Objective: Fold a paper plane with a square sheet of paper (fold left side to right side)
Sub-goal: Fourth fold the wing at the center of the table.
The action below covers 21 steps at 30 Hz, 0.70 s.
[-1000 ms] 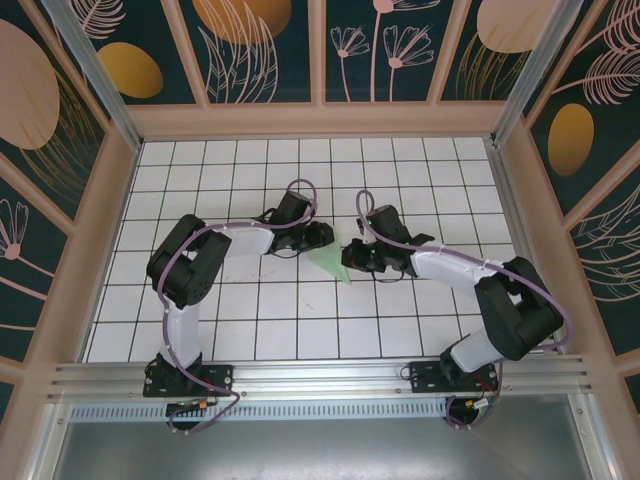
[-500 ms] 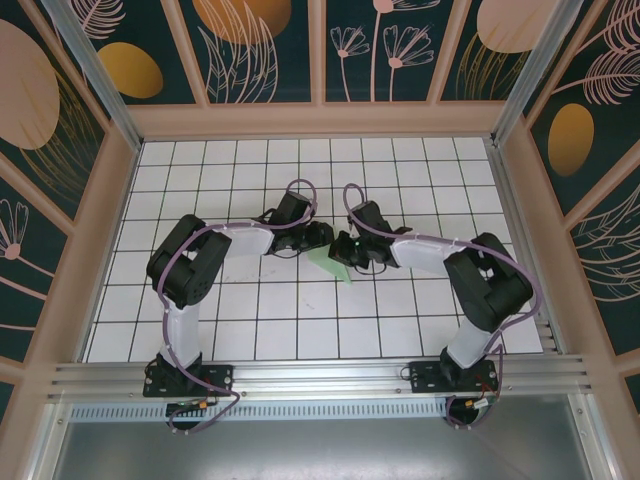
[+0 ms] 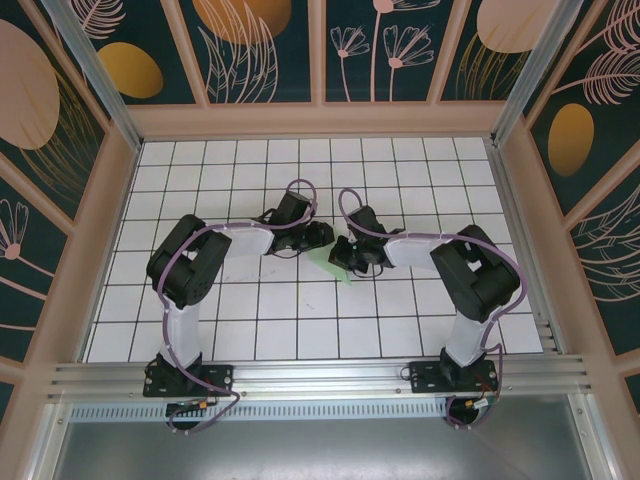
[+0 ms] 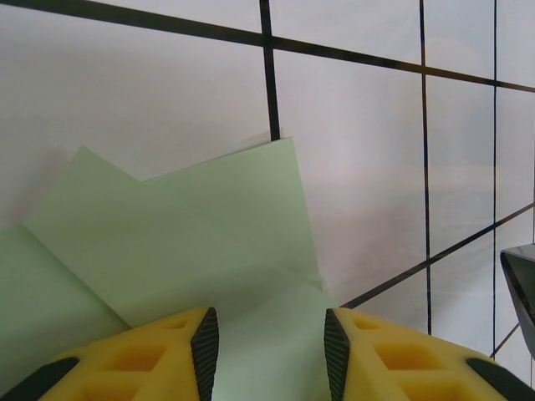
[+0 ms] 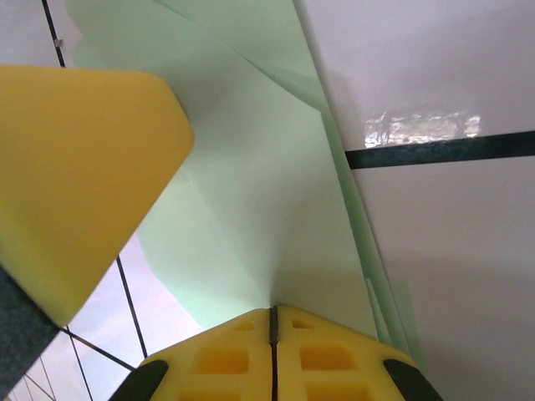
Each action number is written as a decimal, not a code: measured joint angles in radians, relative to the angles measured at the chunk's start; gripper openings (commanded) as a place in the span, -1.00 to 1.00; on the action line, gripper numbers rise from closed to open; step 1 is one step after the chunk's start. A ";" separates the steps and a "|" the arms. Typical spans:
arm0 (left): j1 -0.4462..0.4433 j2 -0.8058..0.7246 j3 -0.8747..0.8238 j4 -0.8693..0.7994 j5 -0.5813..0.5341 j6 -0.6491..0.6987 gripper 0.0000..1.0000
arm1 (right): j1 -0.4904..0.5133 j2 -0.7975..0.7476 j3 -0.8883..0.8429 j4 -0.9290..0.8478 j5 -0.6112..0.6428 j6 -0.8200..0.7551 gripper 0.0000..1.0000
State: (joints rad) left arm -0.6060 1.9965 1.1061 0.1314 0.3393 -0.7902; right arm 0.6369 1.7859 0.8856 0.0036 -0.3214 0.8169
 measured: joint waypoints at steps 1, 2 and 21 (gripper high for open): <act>0.000 0.000 0.000 0.000 0.000 0.000 -0.16 | 0.000 0.000 0.000 -0.001 0.003 -0.003 -0.81; 0.000 0.000 0.000 0.000 -0.001 0.000 -0.16 | 0.001 0.000 0.000 -0.001 0.006 -0.005 -0.82; -0.002 0.000 0.001 -0.001 -0.008 0.000 -0.15 | 0.006 -0.066 -0.080 -0.008 0.018 -0.079 -0.82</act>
State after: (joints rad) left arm -0.6079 1.9965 1.1069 0.1307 0.3317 -0.7898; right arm 0.6434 1.7203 0.8059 -0.0048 -0.3031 0.7380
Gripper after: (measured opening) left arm 0.423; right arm 0.096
